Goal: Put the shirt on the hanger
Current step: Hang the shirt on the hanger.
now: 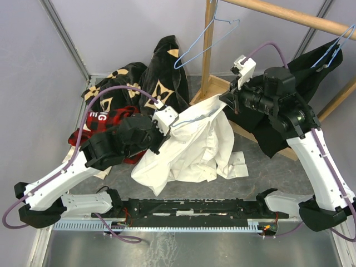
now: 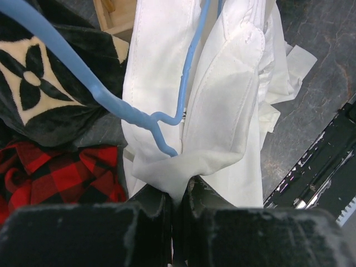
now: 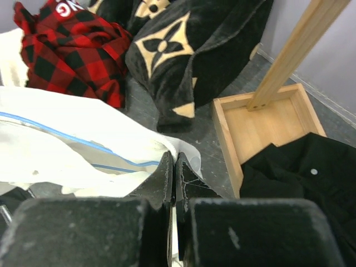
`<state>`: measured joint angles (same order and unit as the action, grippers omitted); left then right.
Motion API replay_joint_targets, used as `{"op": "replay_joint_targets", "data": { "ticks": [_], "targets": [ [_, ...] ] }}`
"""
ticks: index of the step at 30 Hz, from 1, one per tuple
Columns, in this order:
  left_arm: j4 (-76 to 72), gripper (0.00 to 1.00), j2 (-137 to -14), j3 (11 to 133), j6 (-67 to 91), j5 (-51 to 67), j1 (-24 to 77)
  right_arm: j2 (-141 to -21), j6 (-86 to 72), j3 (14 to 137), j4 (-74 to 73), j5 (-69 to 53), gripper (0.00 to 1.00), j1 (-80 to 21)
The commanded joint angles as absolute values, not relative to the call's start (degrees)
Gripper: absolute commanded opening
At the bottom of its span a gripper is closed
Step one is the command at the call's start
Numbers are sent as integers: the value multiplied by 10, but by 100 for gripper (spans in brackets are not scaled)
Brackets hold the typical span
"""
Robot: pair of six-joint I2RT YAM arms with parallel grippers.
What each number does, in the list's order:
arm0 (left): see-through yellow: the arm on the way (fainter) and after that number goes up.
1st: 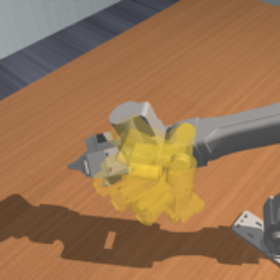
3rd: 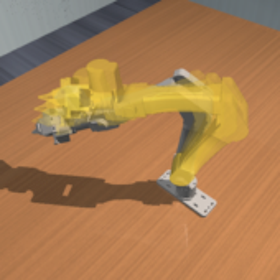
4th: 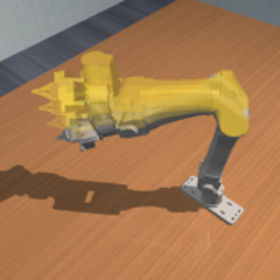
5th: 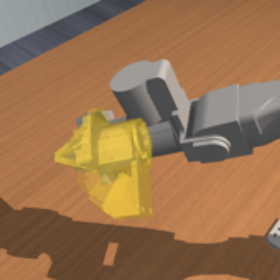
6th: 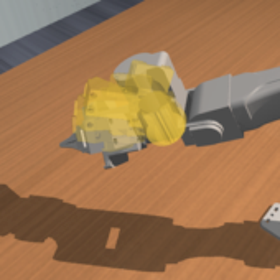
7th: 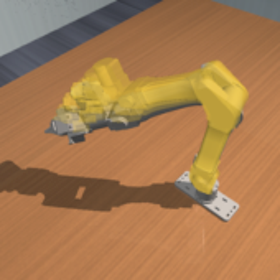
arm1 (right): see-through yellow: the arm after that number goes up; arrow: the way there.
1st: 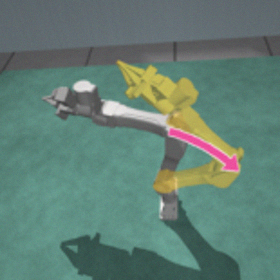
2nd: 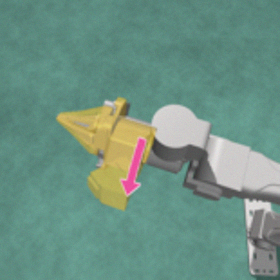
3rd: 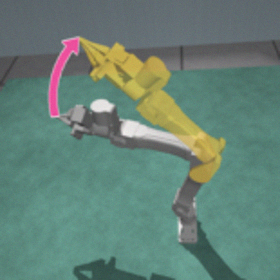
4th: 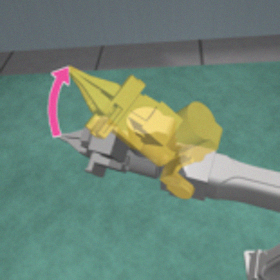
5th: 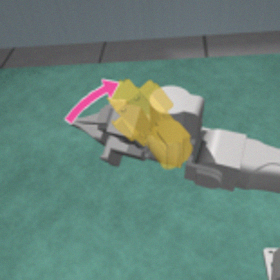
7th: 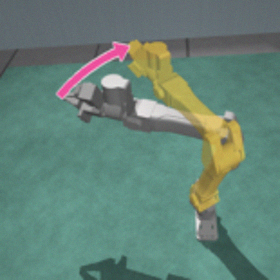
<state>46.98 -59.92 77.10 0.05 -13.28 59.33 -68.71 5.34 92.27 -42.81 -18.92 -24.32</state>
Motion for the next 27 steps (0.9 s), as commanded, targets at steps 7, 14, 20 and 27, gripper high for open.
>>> {"op": "replay_joint_targets", "data": {
  "ticks": [7, 14, 20, 27],
  "targets": [
    [456, 3, -598, 815, -17, -183, 591, -698, -41, 895, -337, -159, 0, -370],
    [434, 3, -603, 866, -46, -207, 592, -699, -123, 888, -279, -161, 0, -439],
    [417, 3, -615, 918, -110, -199, 592, -696, -255, 904, -165, -244, 0, -440],
    [423, 3, -636, 950, -144, -187, 591, -685, -252, 941, -186, -231, 10, -440]
  ]
}}
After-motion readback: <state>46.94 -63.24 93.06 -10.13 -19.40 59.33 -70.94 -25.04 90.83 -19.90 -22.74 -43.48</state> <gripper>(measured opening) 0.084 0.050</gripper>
